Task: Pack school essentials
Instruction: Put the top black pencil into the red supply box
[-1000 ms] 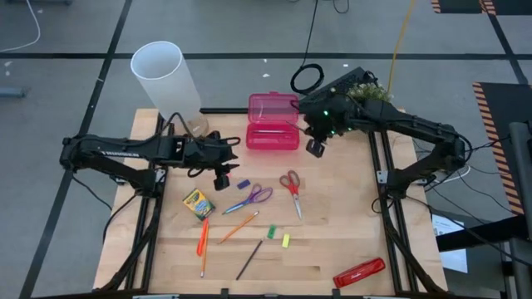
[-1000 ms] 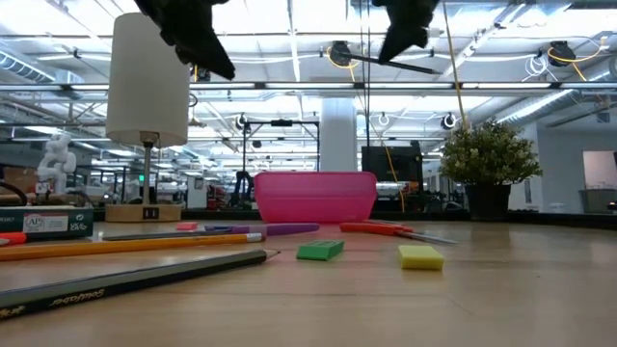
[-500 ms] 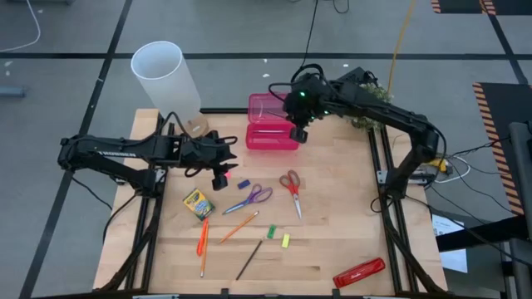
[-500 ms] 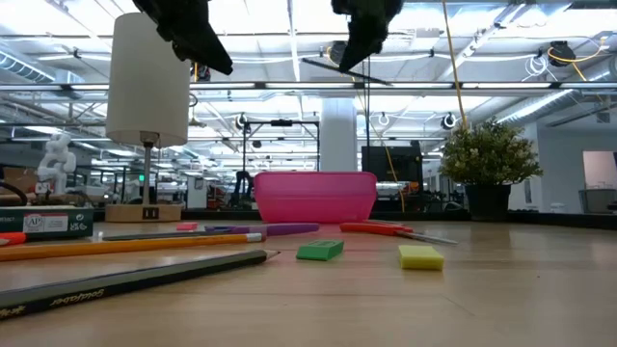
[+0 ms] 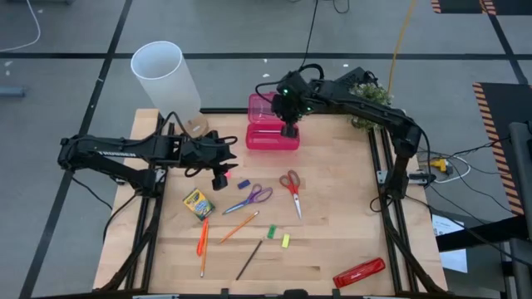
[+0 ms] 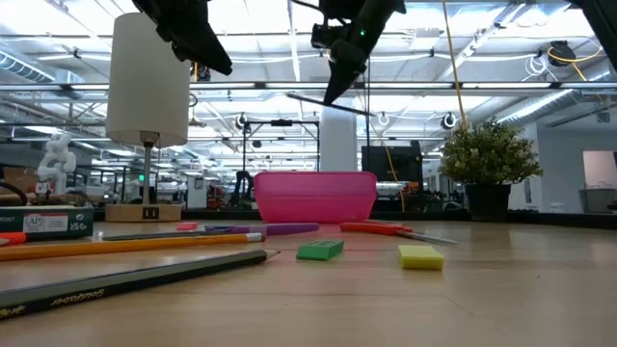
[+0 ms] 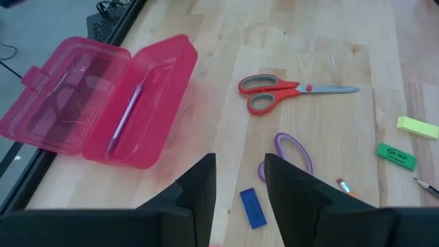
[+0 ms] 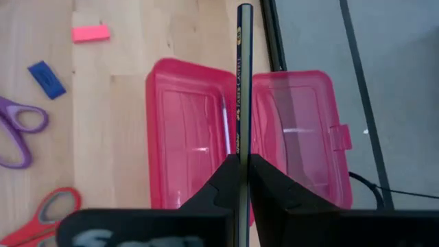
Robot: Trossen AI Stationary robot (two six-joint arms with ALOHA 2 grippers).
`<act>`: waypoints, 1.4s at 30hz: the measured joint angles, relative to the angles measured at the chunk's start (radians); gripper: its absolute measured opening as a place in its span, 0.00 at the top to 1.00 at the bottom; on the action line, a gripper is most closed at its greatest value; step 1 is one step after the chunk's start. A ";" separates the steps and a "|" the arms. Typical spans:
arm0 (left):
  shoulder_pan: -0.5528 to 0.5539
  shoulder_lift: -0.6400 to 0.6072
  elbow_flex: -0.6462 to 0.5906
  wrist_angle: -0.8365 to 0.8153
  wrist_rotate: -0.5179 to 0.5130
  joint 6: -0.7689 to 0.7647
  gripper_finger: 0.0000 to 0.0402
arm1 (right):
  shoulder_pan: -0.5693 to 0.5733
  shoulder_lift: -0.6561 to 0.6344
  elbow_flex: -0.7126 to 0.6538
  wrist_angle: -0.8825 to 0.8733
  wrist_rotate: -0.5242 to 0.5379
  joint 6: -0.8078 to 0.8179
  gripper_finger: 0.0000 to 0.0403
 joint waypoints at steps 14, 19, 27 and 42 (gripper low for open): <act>-0.001 0.000 0.000 0.008 0.000 0.003 0.68 | -0.050 0.150 0.000 0.112 -0.054 -0.074 0.96; -0.002 0.000 0.000 0.008 0.000 0.003 0.68 | -0.054 0.198 0.000 0.105 -0.080 -0.075 0.96; -0.002 0.000 0.000 0.008 0.000 0.012 0.68 | -0.057 0.228 -0.005 0.092 -0.159 -0.065 0.96; -0.006 0.000 0.000 0.008 0.001 0.012 0.68 | -0.060 0.291 -0.067 0.126 -0.182 -0.035 0.96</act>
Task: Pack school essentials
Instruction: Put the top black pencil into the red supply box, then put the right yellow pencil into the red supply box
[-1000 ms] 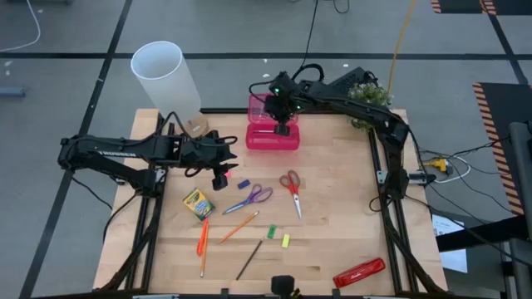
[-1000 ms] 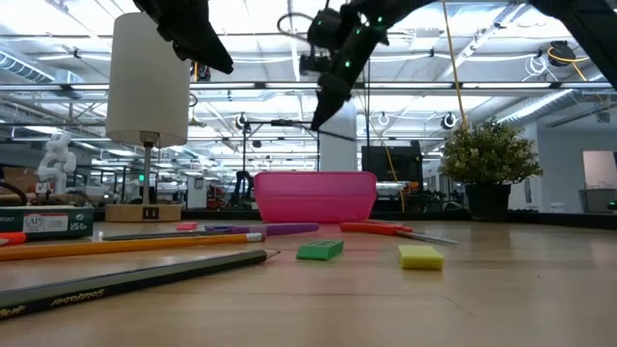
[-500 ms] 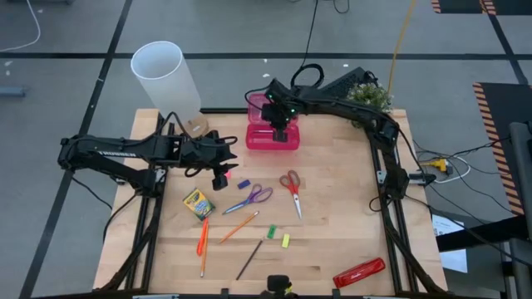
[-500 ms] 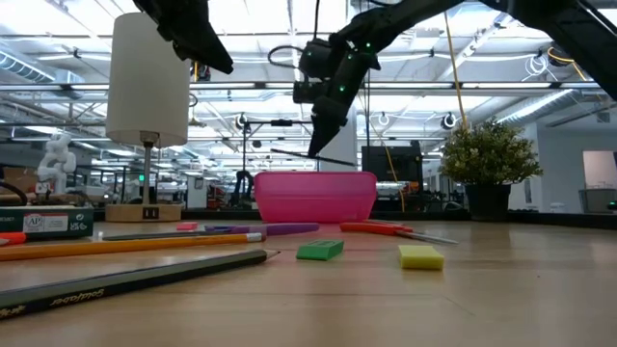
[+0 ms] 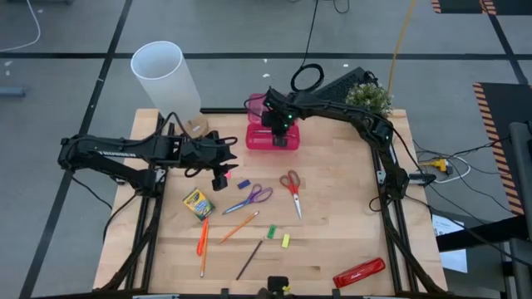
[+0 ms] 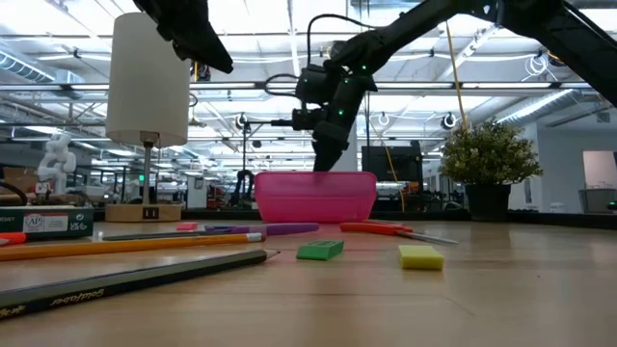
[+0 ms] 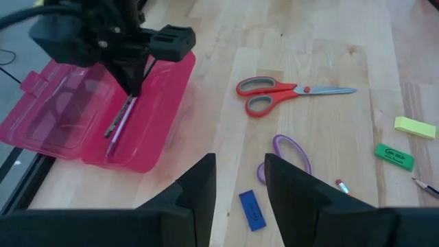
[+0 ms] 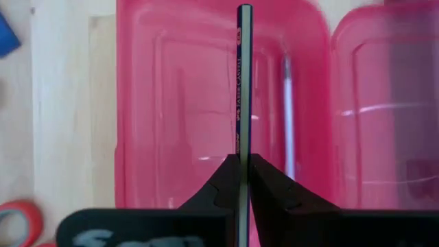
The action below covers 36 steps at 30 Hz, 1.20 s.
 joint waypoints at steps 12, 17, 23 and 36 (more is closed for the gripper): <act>0.000 0.000 0.000 0.000 0.000 0.000 0.68 | 0.001 0.000 -0.056 0.055 0.000 0.018 0.91; 0.000 0.000 0.000 0.000 0.000 0.000 0.68 | 0.002 0.000 -0.058 0.056 0.000 0.018 0.87; 0.000 0.000 0.000 0.000 0.000 0.001 0.68 | 0.003 0.000 -0.058 0.056 0.000 0.018 0.82; -0.002 0.000 0.000 -0.017 -0.001 -0.007 0.68 | 0.063 -0.144 -0.059 -0.003 0.080 0.081 0.75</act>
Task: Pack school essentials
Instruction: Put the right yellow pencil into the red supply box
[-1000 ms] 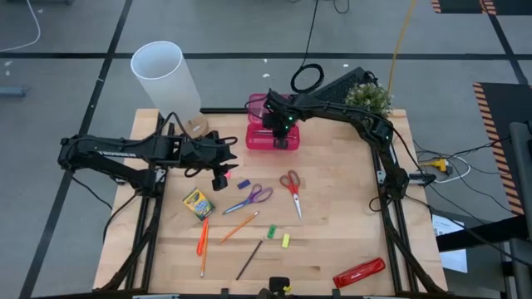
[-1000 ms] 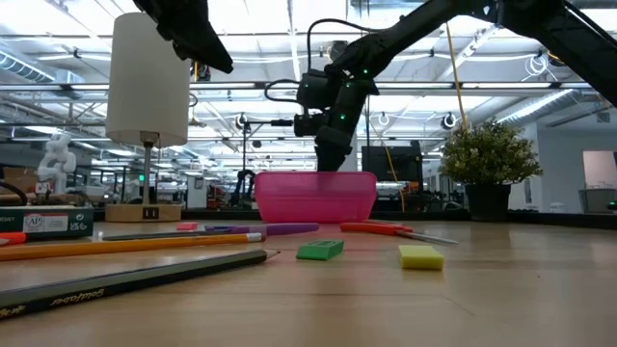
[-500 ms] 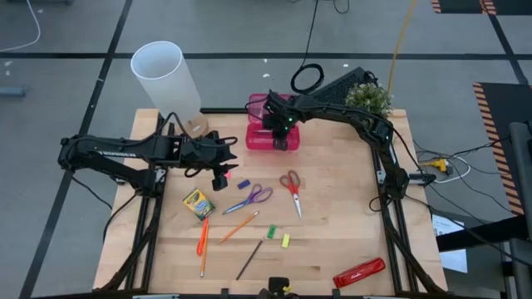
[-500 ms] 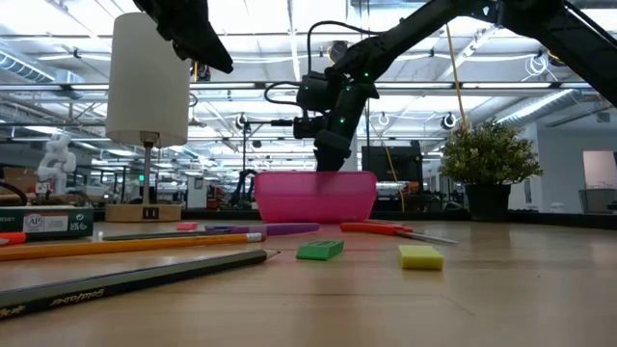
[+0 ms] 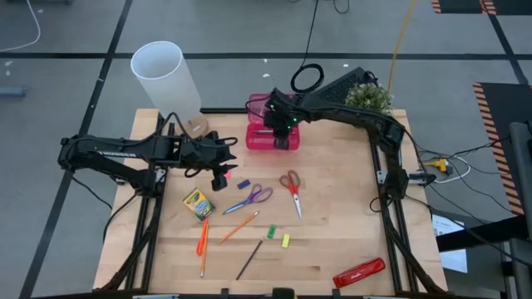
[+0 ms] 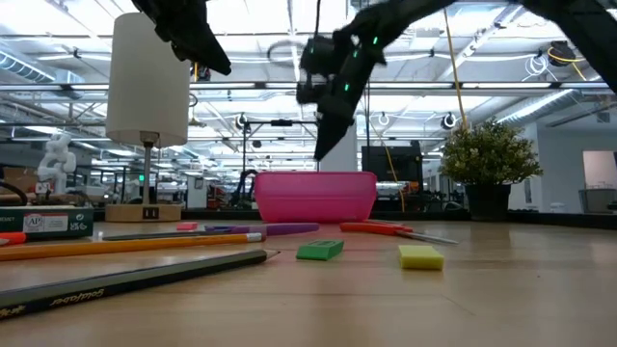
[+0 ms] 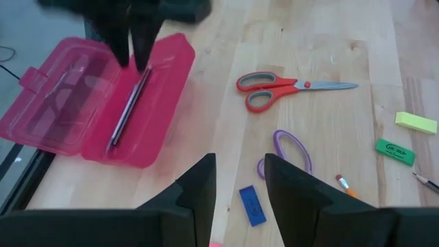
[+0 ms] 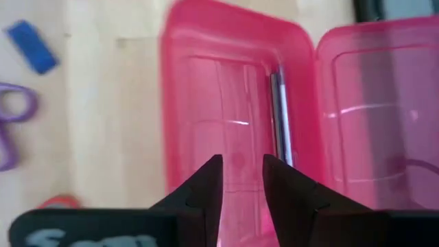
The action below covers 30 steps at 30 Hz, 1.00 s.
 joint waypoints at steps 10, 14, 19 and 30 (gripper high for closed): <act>-0.067 0.000 0.000 -0.059 -0.016 -0.118 0.68 | 0.157 -0.318 -0.168 0.015 0.112 0.113 0.75; -0.145 0.010 0.000 -0.070 -0.091 -0.199 0.68 | 0.241 -0.476 -0.340 0.104 0.187 0.171 0.75; -0.243 0.056 0.000 -0.060 -0.117 -0.298 0.68 | 0.343 -0.642 -0.567 0.221 0.313 0.252 0.75; -0.363 0.275 0.000 -0.057 -0.136 -0.526 0.68 | 0.419 -0.853 -0.912 0.408 0.346 0.351 0.75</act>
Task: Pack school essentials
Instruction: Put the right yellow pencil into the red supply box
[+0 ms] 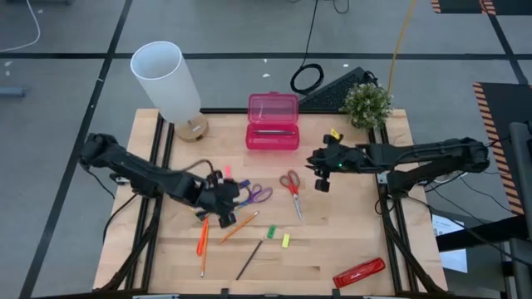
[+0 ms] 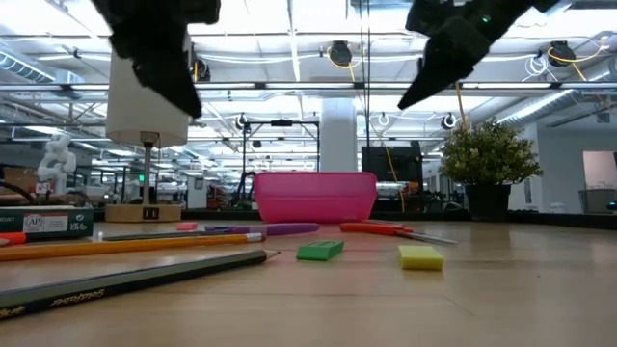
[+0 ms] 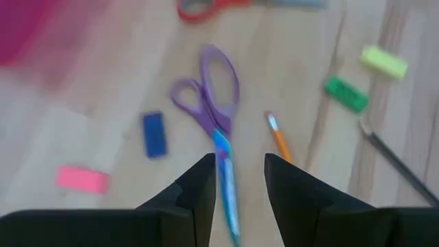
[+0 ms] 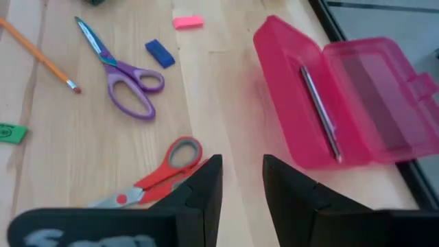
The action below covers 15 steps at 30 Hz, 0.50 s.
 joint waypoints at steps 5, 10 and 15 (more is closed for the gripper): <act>-0.065 0.110 0.000 0.020 0.000 -0.119 0.68 | 0.000 -0.043 -0.034 -0.016 -0.001 0.011 0.75; -0.111 0.197 0.003 0.025 0.019 -0.224 0.68 | 0.007 -0.076 -0.036 -0.069 -0.005 0.062 0.75; -0.151 0.252 0.004 0.096 0.029 -0.266 0.68 | 0.038 -0.104 -0.036 -0.118 -0.004 0.103 0.75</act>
